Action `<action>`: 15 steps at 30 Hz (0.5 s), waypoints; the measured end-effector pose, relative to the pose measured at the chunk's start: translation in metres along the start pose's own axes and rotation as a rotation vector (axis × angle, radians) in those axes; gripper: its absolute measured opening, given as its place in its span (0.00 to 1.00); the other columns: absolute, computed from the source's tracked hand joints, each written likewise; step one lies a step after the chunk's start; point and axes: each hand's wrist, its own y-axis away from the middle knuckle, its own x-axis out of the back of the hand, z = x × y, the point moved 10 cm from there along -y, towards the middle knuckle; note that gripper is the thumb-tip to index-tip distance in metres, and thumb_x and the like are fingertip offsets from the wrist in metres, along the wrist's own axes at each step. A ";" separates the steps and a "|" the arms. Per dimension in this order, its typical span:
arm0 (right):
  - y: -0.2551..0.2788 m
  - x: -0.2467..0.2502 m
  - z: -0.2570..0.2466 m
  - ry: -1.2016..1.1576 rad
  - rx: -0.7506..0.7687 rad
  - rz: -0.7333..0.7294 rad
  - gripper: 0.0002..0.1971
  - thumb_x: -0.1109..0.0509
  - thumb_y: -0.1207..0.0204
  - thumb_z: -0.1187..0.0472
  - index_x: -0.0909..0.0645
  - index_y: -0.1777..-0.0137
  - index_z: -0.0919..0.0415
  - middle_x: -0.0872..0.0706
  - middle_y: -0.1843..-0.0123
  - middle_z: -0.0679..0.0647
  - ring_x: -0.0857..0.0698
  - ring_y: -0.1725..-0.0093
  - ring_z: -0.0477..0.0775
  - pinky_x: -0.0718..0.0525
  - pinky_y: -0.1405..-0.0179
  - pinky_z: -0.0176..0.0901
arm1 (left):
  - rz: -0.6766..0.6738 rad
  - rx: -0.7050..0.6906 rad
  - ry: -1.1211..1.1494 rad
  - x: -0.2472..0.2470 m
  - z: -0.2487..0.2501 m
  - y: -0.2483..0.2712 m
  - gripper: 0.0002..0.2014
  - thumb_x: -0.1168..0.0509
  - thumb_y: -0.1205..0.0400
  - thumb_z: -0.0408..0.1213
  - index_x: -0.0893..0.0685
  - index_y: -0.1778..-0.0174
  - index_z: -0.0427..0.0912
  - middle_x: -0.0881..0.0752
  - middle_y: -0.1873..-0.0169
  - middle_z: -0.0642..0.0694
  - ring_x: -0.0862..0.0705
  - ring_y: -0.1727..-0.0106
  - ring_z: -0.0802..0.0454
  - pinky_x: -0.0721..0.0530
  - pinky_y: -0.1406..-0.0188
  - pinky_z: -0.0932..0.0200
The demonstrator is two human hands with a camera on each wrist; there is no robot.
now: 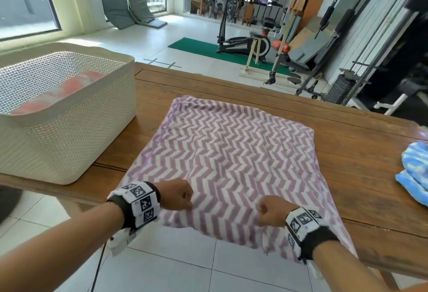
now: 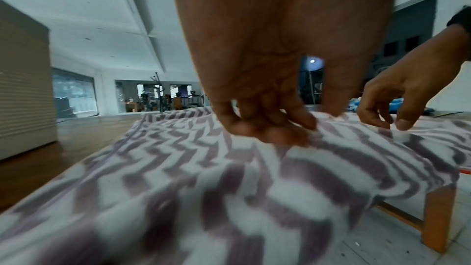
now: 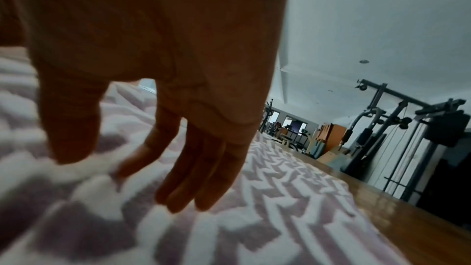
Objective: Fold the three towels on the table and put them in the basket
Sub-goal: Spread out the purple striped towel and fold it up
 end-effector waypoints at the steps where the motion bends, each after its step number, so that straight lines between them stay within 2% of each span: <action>1: -0.004 0.001 -0.008 0.007 0.003 0.034 0.10 0.28 0.29 0.52 0.27 0.62 0.55 0.22 0.62 0.49 0.24 0.65 0.48 0.24 0.64 0.39 | 0.095 0.071 -0.031 0.006 -0.017 0.002 0.12 0.37 0.19 0.44 0.17 0.52 0.38 0.16 0.56 0.45 0.20 0.57 0.48 0.23 0.58 0.58; 3: -0.009 0.008 -0.031 -0.037 0.045 0.136 0.10 0.30 0.26 0.51 0.25 0.58 0.56 0.21 0.58 0.48 0.22 0.63 0.48 0.22 0.60 0.40 | 0.292 0.233 -0.092 0.017 -0.059 0.013 0.13 0.38 0.19 0.45 0.20 0.45 0.40 0.17 0.46 0.43 0.19 0.45 0.45 0.22 0.47 0.54; 6: -0.016 0.009 -0.078 -0.089 0.157 0.224 0.09 0.31 0.24 0.50 0.25 0.57 0.54 0.22 0.60 0.46 0.22 0.61 0.47 0.26 0.64 0.36 | 0.400 0.442 -0.201 0.016 -0.112 0.033 0.19 0.40 0.20 0.45 0.27 0.35 0.41 0.23 0.36 0.41 0.25 0.34 0.42 0.26 0.36 0.52; 9: -0.024 0.007 -0.130 -0.091 0.249 0.295 0.13 0.33 0.23 0.45 0.24 0.55 0.55 0.21 0.56 0.48 0.22 0.57 0.49 0.24 0.60 0.40 | 0.411 0.575 -0.149 0.007 -0.146 0.051 0.23 0.42 0.19 0.46 0.30 0.30 0.42 0.22 0.35 0.40 0.24 0.35 0.40 0.27 0.38 0.50; 12: -0.033 0.005 -0.169 -0.083 0.255 0.329 0.17 0.33 0.25 0.41 0.25 0.60 0.56 0.20 0.60 0.49 0.22 0.61 0.51 0.26 0.63 0.42 | 0.367 0.598 -0.093 -0.002 -0.160 0.057 0.17 0.42 0.19 0.47 0.25 0.37 0.43 0.16 0.42 0.43 0.18 0.42 0.43 0.24 0.43 0.53; 14: -0.041 -0.007 -0.186 -0.031 0.238 0.269 0.16 0.33 0.23 0.46 0.29 0.65 0.55 0.23 0.63 0.50 0.21 0.62 0.53 0.26 0.63 0.44 | 0.360 0.599 -0.031 -0.004 -0.165 0.060 0.12 0.41 0.18 0.42 0.23 0.42 0.43 0.15 0.44 0.43 0.17 0.44 0.43 0.22 0.46 0.53; 15: -0.045 -0.013 -0.190 0.000 0.232 0.246 0.16 0.35 0.22 0.51 0.33 0.67 0.54 0.25 0.64 0.50 0.19 0.59 0.55 0.25 0.61 0.44 | 0.393 0.615 0.070 -0.003 -0.171 0.063 0.10 0.41 0.18 0.40 0.23 0.44 0.41 0.15 0.45 0.42 0.16 0.46 0.42 0.21 0.47 0.53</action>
